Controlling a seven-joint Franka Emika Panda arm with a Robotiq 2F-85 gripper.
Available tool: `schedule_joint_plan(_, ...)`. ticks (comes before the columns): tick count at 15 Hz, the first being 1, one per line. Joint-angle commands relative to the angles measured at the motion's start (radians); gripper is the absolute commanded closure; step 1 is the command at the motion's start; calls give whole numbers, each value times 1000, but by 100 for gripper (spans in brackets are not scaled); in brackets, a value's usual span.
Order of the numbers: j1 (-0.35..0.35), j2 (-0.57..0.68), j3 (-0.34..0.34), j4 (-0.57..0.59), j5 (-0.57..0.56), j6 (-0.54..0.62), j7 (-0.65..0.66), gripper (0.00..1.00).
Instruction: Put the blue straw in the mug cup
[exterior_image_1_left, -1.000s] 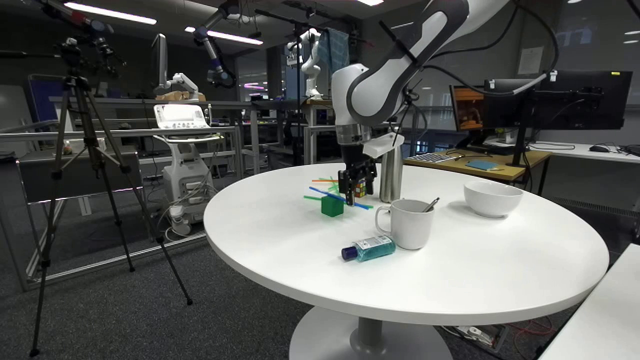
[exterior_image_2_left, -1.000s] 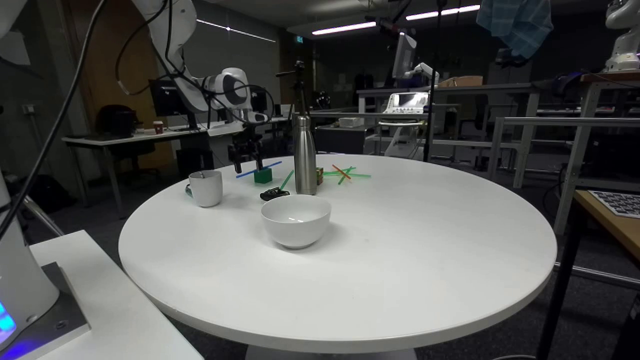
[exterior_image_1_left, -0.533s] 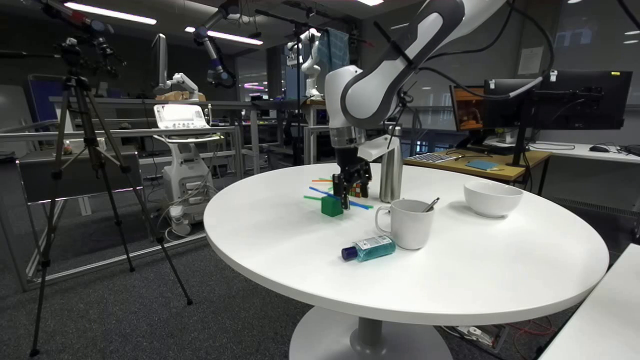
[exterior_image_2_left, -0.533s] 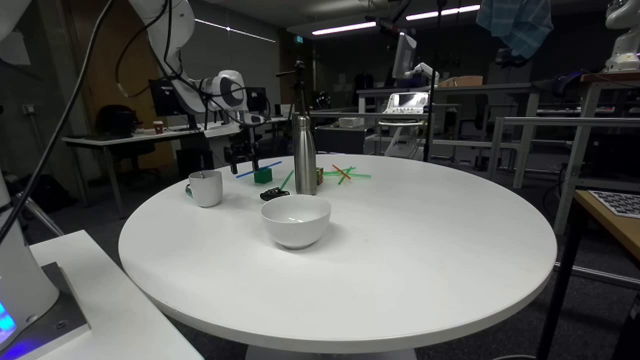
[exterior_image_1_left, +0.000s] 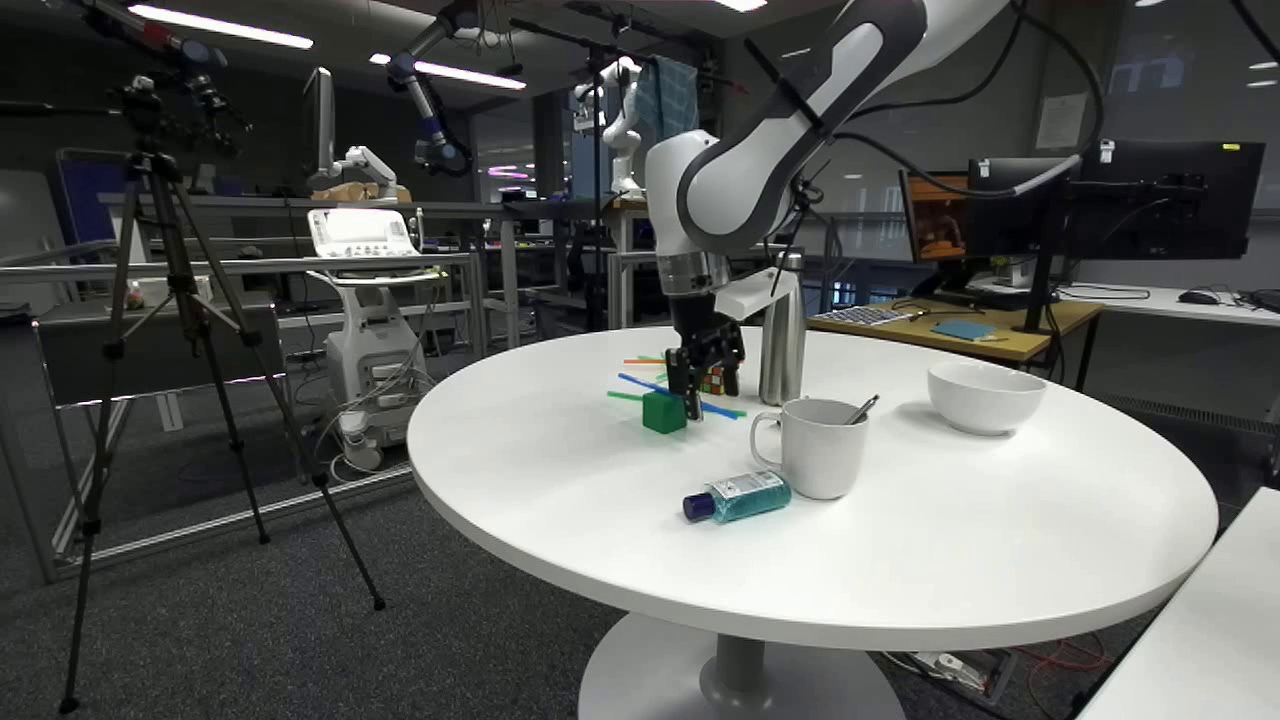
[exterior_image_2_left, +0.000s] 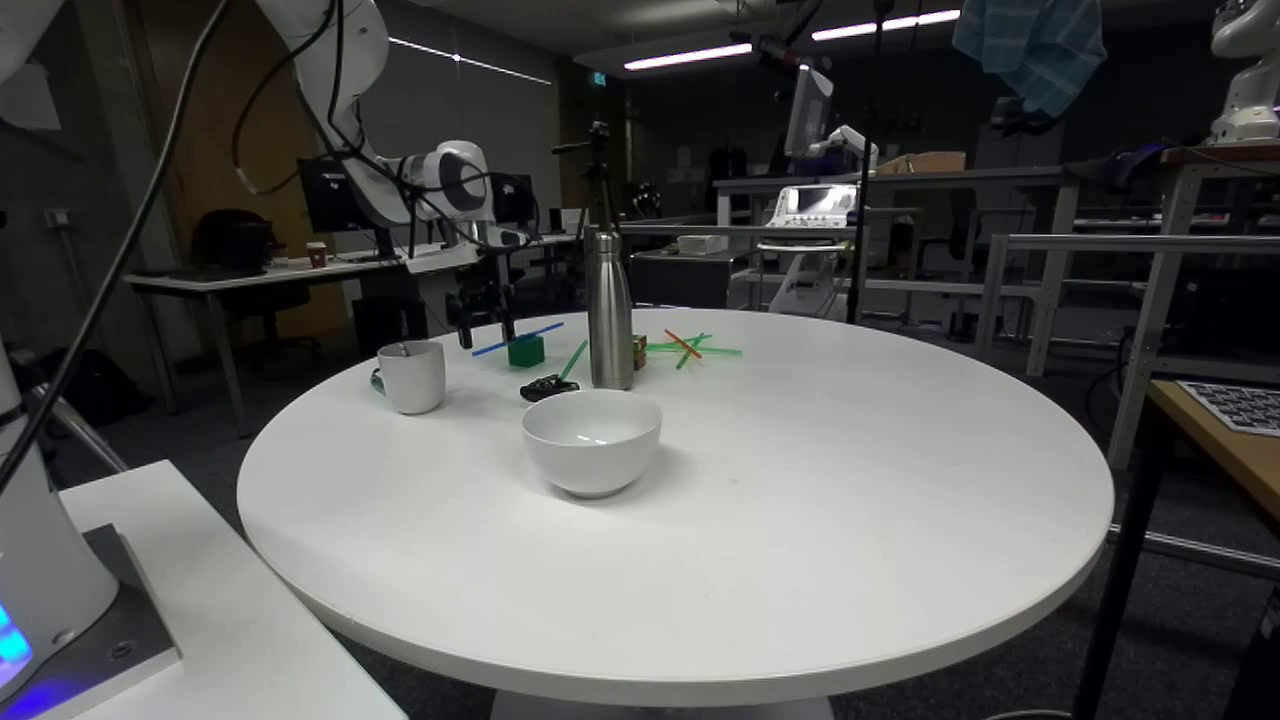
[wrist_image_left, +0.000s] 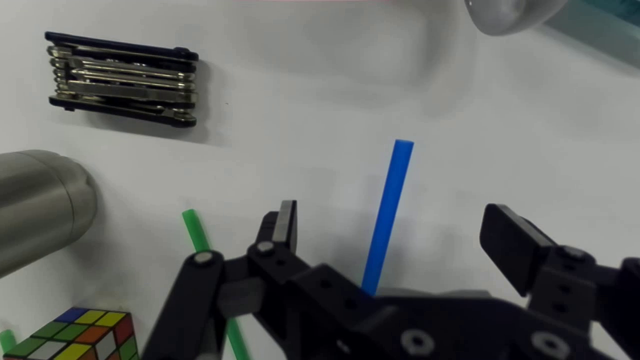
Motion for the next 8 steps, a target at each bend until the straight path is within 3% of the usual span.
schedule_joint_plan(1, 10, 31, -6, 53, 24, -57, 0, 0)
schedule_joint_plan(7, 14, 52, -7, 68, 21, -73, 0, 2)
schedule_joint_plan(8, 15, 53, -8, 70, 21, -77, 1, 27)
